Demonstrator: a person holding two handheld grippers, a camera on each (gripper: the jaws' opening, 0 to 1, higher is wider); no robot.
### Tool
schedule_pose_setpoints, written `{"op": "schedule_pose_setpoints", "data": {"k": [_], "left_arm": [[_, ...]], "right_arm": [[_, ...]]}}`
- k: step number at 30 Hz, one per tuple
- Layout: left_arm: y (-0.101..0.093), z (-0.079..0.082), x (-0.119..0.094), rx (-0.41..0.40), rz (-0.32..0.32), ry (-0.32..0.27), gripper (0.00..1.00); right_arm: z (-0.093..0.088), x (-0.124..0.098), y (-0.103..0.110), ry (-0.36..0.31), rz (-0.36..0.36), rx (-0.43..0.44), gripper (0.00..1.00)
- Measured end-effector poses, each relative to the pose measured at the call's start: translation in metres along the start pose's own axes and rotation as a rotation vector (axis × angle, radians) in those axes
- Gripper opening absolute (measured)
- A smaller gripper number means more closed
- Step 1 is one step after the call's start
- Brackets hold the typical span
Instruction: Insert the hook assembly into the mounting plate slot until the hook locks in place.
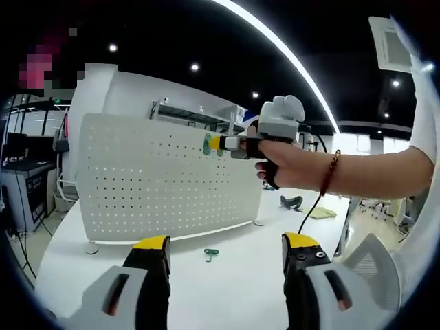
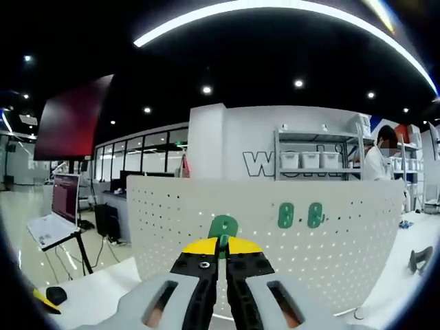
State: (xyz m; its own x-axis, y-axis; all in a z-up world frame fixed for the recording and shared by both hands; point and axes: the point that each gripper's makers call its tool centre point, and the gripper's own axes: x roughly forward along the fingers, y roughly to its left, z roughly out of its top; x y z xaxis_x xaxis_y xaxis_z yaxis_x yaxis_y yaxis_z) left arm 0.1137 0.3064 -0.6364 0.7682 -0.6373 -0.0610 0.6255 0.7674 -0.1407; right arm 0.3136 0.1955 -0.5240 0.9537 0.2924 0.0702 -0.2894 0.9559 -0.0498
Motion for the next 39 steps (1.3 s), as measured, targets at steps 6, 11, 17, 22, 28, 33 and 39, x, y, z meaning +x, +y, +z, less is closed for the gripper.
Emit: {"op": "schedule_pose_setpoints", "data": {"k": [6,11,17,22,28,33,39], "left_arm": [[-0.001,0.000,0.003,0.000,-0.003,-0.004,0.69],[-0.004,0.000,0.007,0.009,-0.017,0.001,0.71],[-0.001,-0.004,0.012,-0.011,-0.020,0.008,0.71],[-0.002,-0.006,0.015,-0.029,-0.024,0.010,0.71],[-0.001,-0.006,0.018,-0.048,-0.033,0.007,0.72],[-0.004,-0.009,0.021,-0.056,-0.041,0.010,0.73],[-0.009,-0.011,0.024,-0.065,-0.064,0.018,0.73]], "right_arm": [[0.005,0.015,-0.012,-0.011,-0.029,-0.031,0.01],[0.005,0.024,-0.021,-0.013,-0.055,-0.056,0.01],[0.003,0.037,-0.024,-0.014,-0.067,-0.093,0.01],[0.001,0.049,-0.029,-0.013,-0.074,-0.103,0.01],[0.005,0.061,-0.034,-0.016,-0.079,-0.133,0.01],[0.006,0.073,-0.040,-0.017,-0.086,-0.159,0.01],[0.004,0.080,-0.043,-0.005,-0.089,-0.157,0.01]]}}
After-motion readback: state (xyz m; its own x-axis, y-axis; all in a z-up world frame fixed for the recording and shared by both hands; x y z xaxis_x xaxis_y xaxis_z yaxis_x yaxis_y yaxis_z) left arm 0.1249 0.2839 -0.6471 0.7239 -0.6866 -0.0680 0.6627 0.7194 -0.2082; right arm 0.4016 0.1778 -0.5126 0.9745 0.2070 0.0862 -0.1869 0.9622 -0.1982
